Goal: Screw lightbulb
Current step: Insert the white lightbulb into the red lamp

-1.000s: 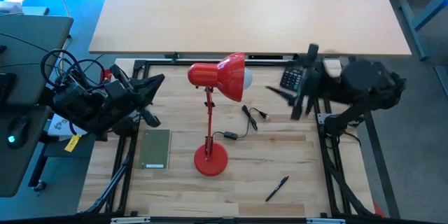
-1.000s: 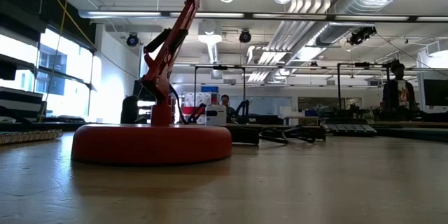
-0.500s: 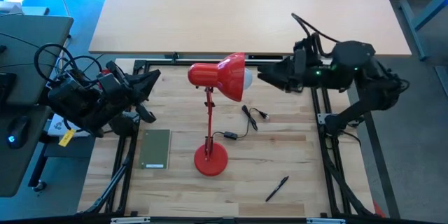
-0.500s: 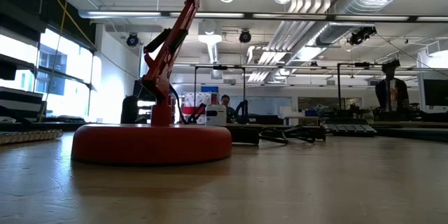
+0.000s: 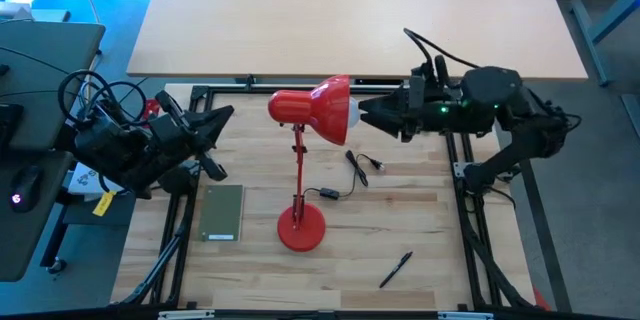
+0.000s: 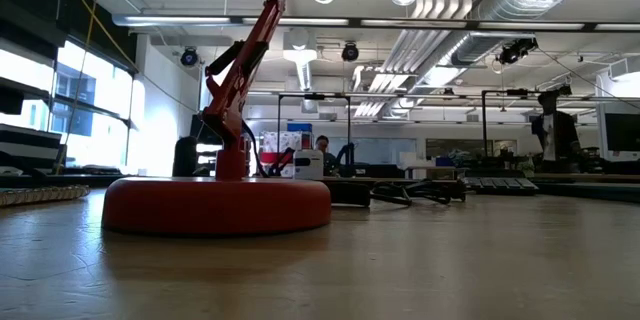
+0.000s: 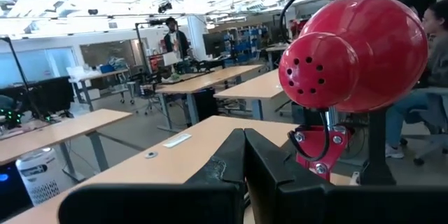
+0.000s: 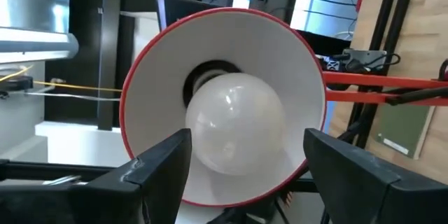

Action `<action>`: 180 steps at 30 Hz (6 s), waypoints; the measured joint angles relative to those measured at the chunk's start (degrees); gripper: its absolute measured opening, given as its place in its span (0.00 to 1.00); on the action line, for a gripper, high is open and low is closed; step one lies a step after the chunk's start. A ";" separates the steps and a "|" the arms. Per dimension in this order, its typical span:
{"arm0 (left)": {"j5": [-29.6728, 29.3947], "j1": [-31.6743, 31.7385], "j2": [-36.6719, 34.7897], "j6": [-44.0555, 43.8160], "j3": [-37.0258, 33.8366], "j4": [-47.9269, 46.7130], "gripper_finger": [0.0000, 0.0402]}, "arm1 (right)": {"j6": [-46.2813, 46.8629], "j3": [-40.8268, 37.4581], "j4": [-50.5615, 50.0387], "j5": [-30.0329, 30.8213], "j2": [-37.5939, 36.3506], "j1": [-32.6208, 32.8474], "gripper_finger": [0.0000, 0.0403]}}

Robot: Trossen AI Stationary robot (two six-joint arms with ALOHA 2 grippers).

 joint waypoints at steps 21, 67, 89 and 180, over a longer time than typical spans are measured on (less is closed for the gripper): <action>0.87 5.25 2.07 4.60 0.00 -1.42 0.00 | 0.58 0.00 4.61 -0.13 1.64 -0.55 0.67; 14.99 12.84 3.45 0.95 0.00 -4.82 0.00 | -0.91 0.00 8.48 3.07 5.08 -1.07 0.67; 14.62 12.86 3.43 0.76 0.00 -4.86 0.00 | -6.12 0.00 9.44 6.00 5.61 -0.92 0.35; 16.20 10.96 3.45 -23.71 0.00 -3.07 0.00 | -56.10 0.00 13.46 -41.87 7.81 -19.74 0.56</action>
